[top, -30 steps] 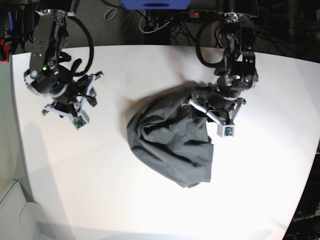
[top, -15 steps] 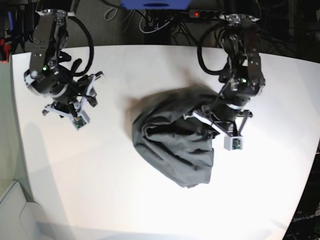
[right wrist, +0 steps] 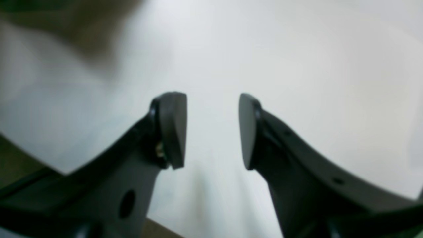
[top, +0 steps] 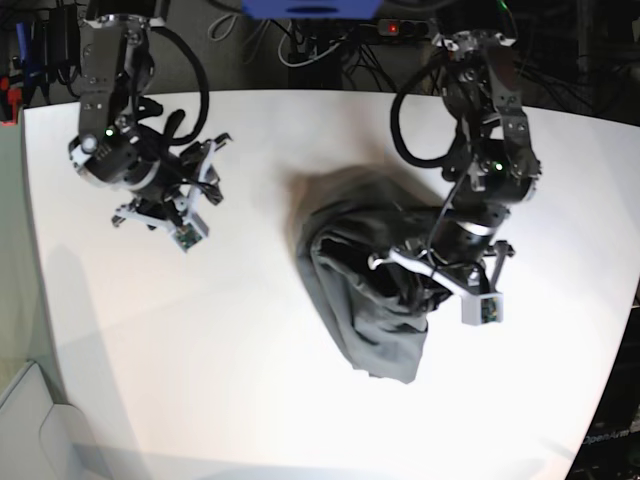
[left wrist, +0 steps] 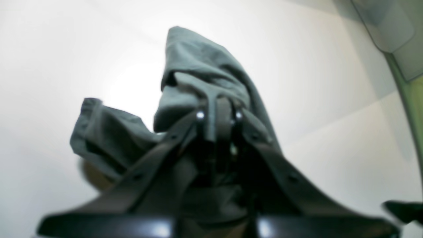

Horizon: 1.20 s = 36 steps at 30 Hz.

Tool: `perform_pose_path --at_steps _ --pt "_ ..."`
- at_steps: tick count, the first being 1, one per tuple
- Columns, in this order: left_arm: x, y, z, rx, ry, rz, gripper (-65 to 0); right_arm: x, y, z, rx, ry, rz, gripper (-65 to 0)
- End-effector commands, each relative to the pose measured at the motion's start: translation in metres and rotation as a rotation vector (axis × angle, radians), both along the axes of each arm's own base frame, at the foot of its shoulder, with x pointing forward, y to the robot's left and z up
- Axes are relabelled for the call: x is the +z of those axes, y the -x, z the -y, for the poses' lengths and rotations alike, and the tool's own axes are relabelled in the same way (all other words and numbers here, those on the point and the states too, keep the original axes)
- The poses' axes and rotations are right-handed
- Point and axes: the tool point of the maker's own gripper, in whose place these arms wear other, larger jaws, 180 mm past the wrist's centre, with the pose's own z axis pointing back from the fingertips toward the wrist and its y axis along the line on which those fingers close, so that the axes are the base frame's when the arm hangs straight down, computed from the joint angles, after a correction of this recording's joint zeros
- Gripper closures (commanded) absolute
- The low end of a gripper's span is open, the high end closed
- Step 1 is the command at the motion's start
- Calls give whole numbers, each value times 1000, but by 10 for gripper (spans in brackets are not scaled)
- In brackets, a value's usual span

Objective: Layout the t-shirt on the table in an organized manner, then fold the t-shirt properly
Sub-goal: 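Shake the lifted t-shirt with the left gripper and release it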

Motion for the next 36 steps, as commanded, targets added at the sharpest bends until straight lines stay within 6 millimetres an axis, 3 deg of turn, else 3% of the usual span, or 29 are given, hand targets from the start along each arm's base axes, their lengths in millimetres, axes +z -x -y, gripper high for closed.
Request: perform_pose_path --at_steps 1,4,6,11,16,18,22,25,31,34,36 --pt "26 -7 9 -13 32 88 -5 9 -5 -11 29 -19 36 -266" --pt "37 -4 31 -73 95 111 -5 7 -1 -30 86 -29 29 -266" --pt "44 -5 38 -97 129 125 -5 6 1 -31 92 -29 24 -266" --pt "57 -4 45 -130 198 156 -8 5 1 -25 95 -9 24 -266" --pt "56 -2 46 -175 226 149 -13 5 1 -22 98 0 23 -266" --pt "64 2 53 -220 276 165 -46 5 0 -22 98 0 26 -266" --pt "65 2 55 -281 294 160 -181 6 0 -22 98 0 28 -266" --pt "41 -10 40 -221 253 126 -240 6 0 -22 98 -1 29 -266" --pt "4 -26 -28 -39 217 63 -239 6 0 -22 97 1 26 -266" --pt "-6 -27 -64 52 208 47 -242 7 -1 -23 97 -4 30 -269" --pt "-24 -19 -87 92 189 -10 -242 11 -6 -24 97 -4 47 -269"
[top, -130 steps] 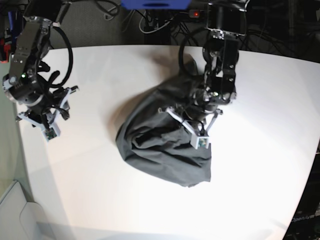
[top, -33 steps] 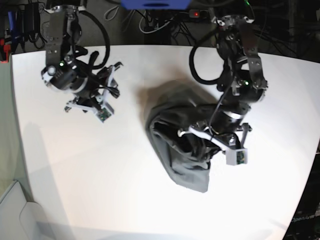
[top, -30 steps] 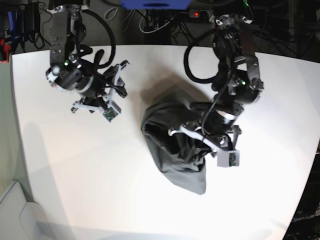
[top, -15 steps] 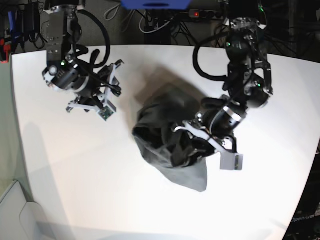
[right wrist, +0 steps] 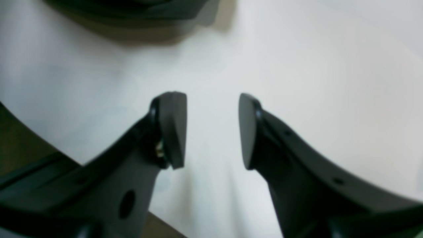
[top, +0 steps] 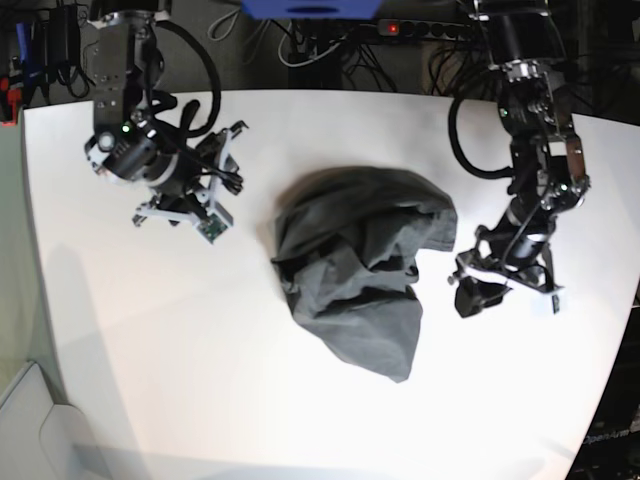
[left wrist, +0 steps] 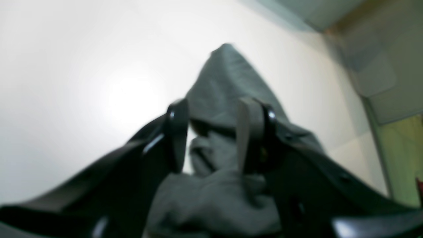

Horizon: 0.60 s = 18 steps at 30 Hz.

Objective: Layout the t-shirt on the table in an organized manner, then fold the t-shirt properly
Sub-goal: 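Shake the lifted t-shirt with the left gripper and release it, then reach the right gripper down and grasp the t-shirt fabric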

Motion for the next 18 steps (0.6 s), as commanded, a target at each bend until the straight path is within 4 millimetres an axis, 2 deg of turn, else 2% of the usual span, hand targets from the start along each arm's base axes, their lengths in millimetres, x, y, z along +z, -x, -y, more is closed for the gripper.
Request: perform_pose_path --at_steps 1,5,10,18 --pt "7 0 -11 5 -20 20 -242 15 -13 -2 7 -15 61 -269" --pt "-25 18 -33 12 -76 -84 -242 25 -24 -10 4 -38 94 -270" --pt "-54 40 -37 14 -76 -168 -242 41 -39 -29 4 -95 137 -270" --pt "-68 47 6 -79 -47 -199 -242 59 -51 -59 29 -167 180 -270"
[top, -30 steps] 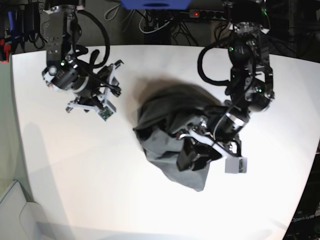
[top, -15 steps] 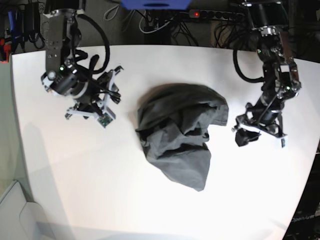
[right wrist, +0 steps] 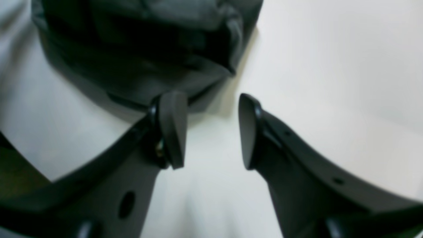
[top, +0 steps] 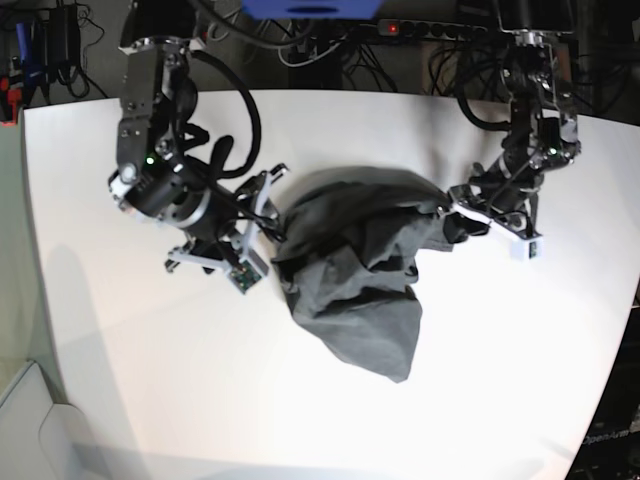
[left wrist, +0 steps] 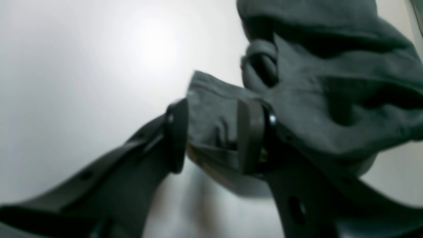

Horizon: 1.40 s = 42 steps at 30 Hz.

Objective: Layout the t-shirt on the table in an organized manner, then fold the t-shirt properly
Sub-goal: 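Reach the right gripper down and grasp the t-shirt fabric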

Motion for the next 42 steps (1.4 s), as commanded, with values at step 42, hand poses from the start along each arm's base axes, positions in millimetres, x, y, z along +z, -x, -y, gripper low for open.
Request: perform_pose_path --at_steps 42 --pt "-12 -8 8 -24 10 -17 -242 -1 -73 -43 95 -87 0 -270"
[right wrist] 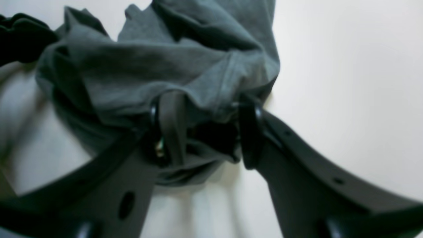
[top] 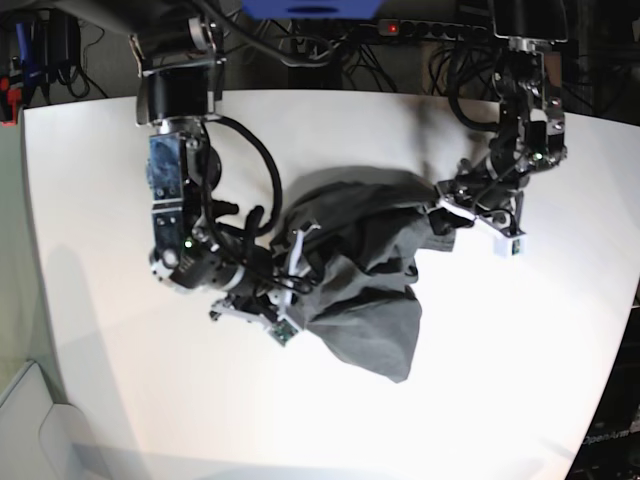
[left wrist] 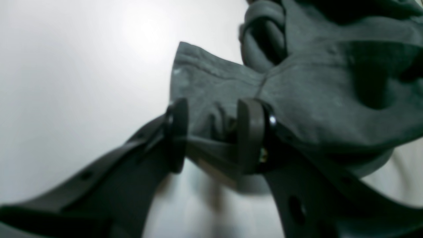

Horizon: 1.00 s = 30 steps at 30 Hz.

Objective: Layout the t-shirt on the table in an organized manner, then fold the t-shirt properly
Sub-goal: 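Reach the right gripper down and grasp the t-shirt fabric, then drag the t-shirt with the right gripper away from the left gripper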

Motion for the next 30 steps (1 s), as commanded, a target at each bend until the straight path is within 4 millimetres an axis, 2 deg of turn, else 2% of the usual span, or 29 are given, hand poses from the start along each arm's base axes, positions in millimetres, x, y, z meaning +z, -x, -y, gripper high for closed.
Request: perform_pose_path --at_steps 1,11,13,17,20,22,24,27,30 --pt "12 -9 -1 -3 0 46 -242 15 -11 -5 8 -25 44 -270" --pt "12 -9 -1 -2 0 46 -242 24 -24 -12 12 -75 84 -257" --pt "12 -9 -1 -2 0 46 -242 25 -27 -12 13 -74 84 -202" --pt "11 -7 -1 -2 0 41 -242 20 -36 -13 16 -69 57 0" --pt "13 -7 -2 0 -1 48 -242 23 -45 -11 16 -59 58 -5" --pt "15 -6 -3 1 2 51 -242 31 -52 -6 13 -48 80 0" --pt "25 -6 -2 -7 -4 78 -242 46 -65 3 5 -29 120 0" --pt "42 -4 0 -15 -13 124 -242 79 -83 19 -14 -5 208 0" --pt "60 -3 -10 19 -20 172 -242 117 -94 36 -31 46 302 0"
